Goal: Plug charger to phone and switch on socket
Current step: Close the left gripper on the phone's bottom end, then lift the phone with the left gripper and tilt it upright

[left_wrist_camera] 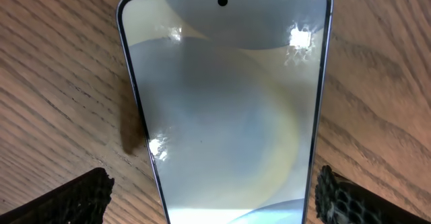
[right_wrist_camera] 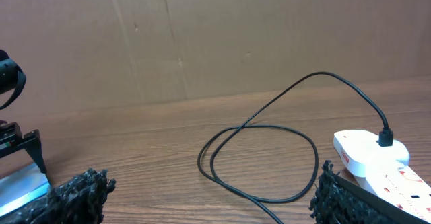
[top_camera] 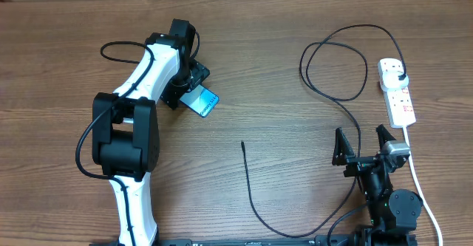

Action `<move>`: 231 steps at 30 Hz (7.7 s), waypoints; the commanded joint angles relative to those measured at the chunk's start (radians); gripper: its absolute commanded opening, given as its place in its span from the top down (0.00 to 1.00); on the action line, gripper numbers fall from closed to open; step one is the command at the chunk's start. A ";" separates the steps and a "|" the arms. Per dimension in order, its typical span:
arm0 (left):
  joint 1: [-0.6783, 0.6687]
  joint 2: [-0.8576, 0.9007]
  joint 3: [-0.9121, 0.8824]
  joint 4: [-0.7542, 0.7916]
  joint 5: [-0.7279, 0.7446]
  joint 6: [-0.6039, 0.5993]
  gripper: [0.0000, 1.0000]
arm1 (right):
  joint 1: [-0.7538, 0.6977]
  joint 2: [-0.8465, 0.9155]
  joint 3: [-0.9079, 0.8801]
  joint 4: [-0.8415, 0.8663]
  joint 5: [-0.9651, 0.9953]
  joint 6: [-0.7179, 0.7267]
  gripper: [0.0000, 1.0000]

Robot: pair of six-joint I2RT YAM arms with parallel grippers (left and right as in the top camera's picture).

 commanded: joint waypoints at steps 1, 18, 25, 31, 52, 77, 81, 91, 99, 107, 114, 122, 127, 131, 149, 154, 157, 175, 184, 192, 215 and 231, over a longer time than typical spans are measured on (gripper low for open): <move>-0.003 0.010 -0.014 0.005 -0.024 -0.018 0.00 | 0.006 -0.011 -0.010 0.003 0.006 0.000 0.00; -0.003 0.019 -0.038 0.038 -0.042 -0.060 0.00 | 0.006 -0.011 -0.010 0.003 0.006 0.000 0.00; -0.003 0.092 -0.038 0.076 0.017 -0.062 0.00 | 0.006 -0.011 -0.010 0.003 0.006 0.000 0.00; -0.003 0.140 -0.038 0.075 0.032 -0.061 0.00 | 0.006 -0.011 -0.010 0.003 0.006 0.000 0.00; 0.000 0.140 -0.038 0.030 0.051 -0.103 0.00 | 0.006 -0.011 -0.010 0.003 0.006 0.000 0.00; 0.000 0.140 -0.038 0.026 0.061 -0.103 0.00 | 0.006 -0.011 -0.010 0.003 0.006 0.000 0.00; 0.000 0.140 -0.038 0.024 0.084 -0.103 0.00 | 0.006 -0.011 -0.010 0.003 0.006 0.000 0.00; -0.001 0.140 -0.038 0.019 0.092 -0.103 0.00 | 0.006 -0.011 -0.010 0.003 0.006 0.000 0.00; -0.002 0.140 -0.038 0.019 0.090 -0.103 0.08 | 0.006 -0.011 -0.010 0.003 0.006 0.000 0.00; -0.002 0.140 -0.038 0.022 0.090 -0.103 0.20 | 0.006 -0.011 -0.010 0.003 0.006 0.000 0.00; -0.002 0.140 -0.038 0.024 0.090 -0.103 0.27 | 0.006 -0.011 -0.010 0.003 0.006 0.000 0.00; -0.002 0.140 -0.038 0.026 0.085 -0.102 0.52 | 0.006 -0.011 -0.010 0.003 0.006 0.000 0.00; -0.002 0.140 -0.038 0.026 0.084 -0.099 0.86 | 0.006 -0.011 -0.010 0.003 0.006 0.000 0.00; -0.002 0.140 -0.038 0.026 0.084 -0.099 0.96 | 0.006 -0.011 -0.010 0.003 0.006 0.000 0.00; 0.000 0.137 0.053 -0.031 0.133 -0.076 0.96 | 0.006 -0.011 -0.010 0.003 0.006 0.000 0.00; 0.000 0.110 0.137 -0.092 0.127 -0.041 0.96 | 0.006 -0.011 -0.010 0.003 0.006 0.000 0.00; 0.000 0.086 0.176 -0.119 0.117 -0.031 0.96 | 0.006 -0.011 -0.010 0.003 0.006 0.000 0.00; 0.000 0.034 0.318 -0.166 0.550 0.030 0.96 | 0.006 -0.011 -0.010 0.003 0.006 0.000 0.00; 0.000 0.034 0.318 -0.170 0.882 0.030 0.96 | 0.006 -0.011 -0.010 0.003 0.006 0.000 0.00; 0.000 0.034 0.318 -0.174 1.045 0.030 0.96 | 0.006 -0.011 -0.010 0.003 0.006 0.000 0.00; 0.000 0.034 0.318 -0.174 1.353 0.105 0.96 | 0.006 -0.011 -0.010 0.003 0.006 0.000 0.00; 0.038 0.034 0.318 -0.174 1.457 0.080 0.96 | 0.006 -0.011 -0.010 0.003 0.006 0.000 0.00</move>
